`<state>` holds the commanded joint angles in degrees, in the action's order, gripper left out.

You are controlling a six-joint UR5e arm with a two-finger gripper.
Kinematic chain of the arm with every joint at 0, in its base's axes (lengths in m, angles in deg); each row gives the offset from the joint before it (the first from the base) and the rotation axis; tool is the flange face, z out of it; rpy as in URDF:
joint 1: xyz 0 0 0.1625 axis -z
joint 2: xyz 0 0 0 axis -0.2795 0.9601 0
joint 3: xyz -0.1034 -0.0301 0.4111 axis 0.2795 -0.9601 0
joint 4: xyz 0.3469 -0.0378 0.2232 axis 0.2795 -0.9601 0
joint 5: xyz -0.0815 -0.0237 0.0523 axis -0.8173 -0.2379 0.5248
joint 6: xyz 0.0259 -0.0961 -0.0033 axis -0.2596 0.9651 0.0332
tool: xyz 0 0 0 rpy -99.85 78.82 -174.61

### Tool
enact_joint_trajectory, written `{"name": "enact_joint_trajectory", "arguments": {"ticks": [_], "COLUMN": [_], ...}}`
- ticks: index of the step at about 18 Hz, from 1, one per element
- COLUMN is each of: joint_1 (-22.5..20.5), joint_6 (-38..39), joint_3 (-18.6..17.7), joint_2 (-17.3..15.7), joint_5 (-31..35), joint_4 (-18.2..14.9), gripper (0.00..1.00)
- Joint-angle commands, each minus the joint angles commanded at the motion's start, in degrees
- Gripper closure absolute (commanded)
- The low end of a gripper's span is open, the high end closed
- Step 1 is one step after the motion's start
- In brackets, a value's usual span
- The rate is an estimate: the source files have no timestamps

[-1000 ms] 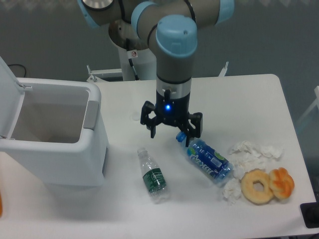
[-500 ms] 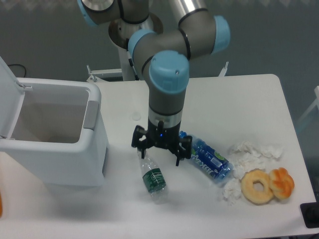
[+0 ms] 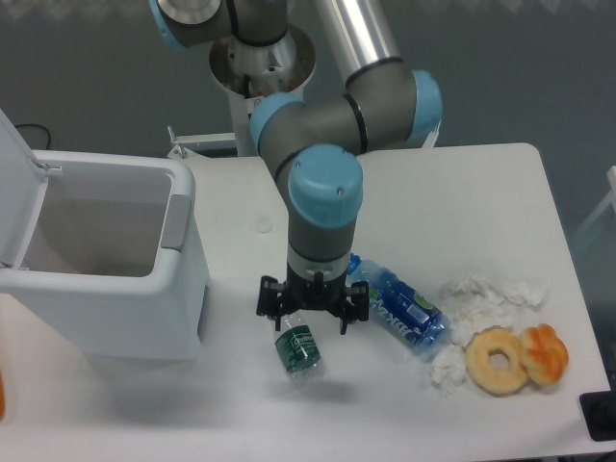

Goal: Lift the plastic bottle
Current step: 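Lower the gripper around the green-label bottle's body, then close the gripper fingers on the green-label bottle and hold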

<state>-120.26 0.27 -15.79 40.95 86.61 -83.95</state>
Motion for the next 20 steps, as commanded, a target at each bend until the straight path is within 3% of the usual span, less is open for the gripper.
{"name": "enact_joint_trajectory", "arguments": {"ticks": [11,20], "joint_1": [0.4,1.1], "joint_6": [0.2,1.8], "joint_3": [0.1,2.4], "joint_2": [3.1,7.0], "joint_5": [-0.1,-0.3], "joint_4": [0.3,1.8], "gripper": [0.00,0.00]}}
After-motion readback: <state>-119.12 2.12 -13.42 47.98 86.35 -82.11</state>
